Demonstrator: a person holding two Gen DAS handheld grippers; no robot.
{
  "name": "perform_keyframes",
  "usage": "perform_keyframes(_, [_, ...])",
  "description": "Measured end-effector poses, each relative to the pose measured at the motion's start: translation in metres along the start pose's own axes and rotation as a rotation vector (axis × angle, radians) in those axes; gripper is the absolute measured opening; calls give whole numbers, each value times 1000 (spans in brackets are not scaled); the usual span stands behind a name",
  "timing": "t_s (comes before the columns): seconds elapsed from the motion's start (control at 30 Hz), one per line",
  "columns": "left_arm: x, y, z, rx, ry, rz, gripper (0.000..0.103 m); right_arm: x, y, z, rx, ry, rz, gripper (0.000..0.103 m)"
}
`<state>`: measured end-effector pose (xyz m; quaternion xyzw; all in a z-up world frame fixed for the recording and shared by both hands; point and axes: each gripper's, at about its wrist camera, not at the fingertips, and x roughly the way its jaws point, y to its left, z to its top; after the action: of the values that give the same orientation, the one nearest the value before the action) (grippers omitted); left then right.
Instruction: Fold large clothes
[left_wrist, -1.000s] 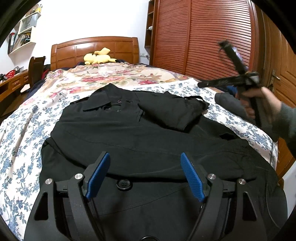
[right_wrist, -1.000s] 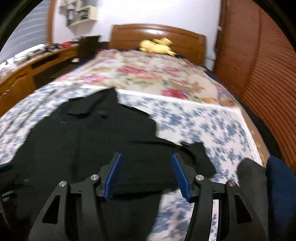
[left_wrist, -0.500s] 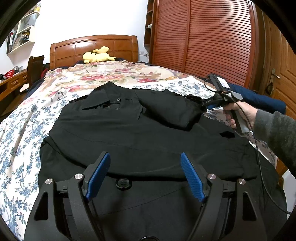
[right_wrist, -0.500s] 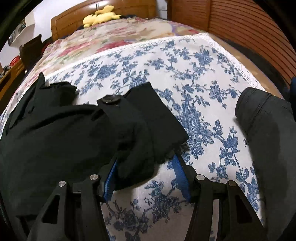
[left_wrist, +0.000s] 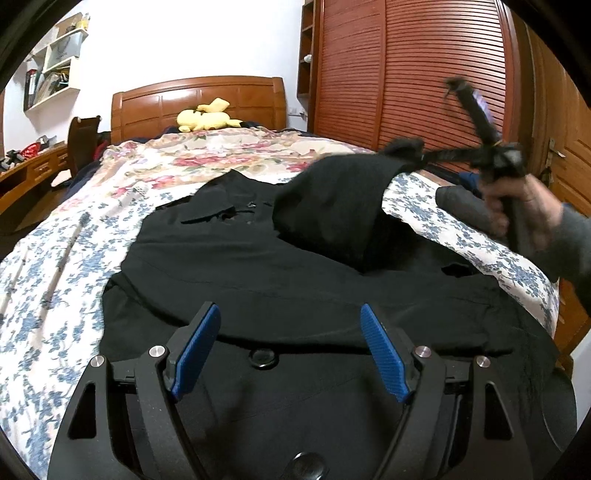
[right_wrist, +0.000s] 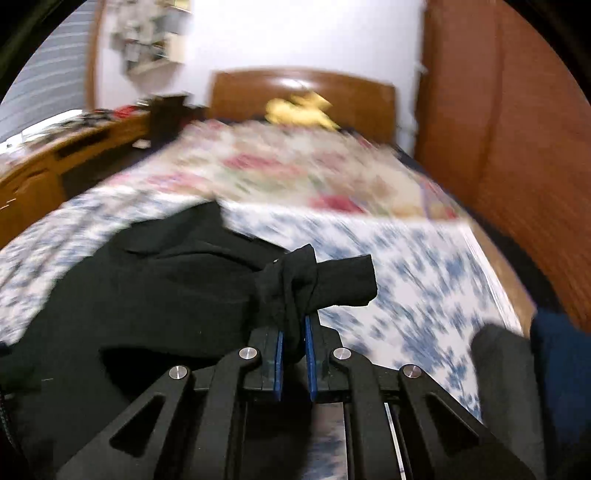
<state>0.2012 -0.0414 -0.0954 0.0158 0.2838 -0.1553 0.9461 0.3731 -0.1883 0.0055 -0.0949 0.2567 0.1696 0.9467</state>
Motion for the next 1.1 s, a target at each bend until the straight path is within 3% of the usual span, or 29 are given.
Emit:
perform_keyframes(0.17, [-28, 12, -1, -17, -35, 41, 79, -59, 74, 5, -108, -85, 153, 11])
perform_keyframes(0.33, [-54, 26, -6, -32, -66, 83, 79, -92, 117, -11, -133, -76, 273, 48])
perform_keyframes(0.4, [-60, 31, -9, -38, -71, 96, 79, -100, 126, -20, -125, -79, 318, 55])
perform_keyframes(0.53, [-67, 39, -18, -53, -68, 115, 79, -104, 120, -39, -101, -64, 375, 57])
perform_keyframes(0.8, [-64, 34, -28, -33, -51, 116, 79, -84, 85, -77, -25, 17, 279, 58])
perform_keyframes(1.1, [-42, 0, -28, 30, -4, 82, 79, -49, 67, -110, 78, 62, 165, 58])
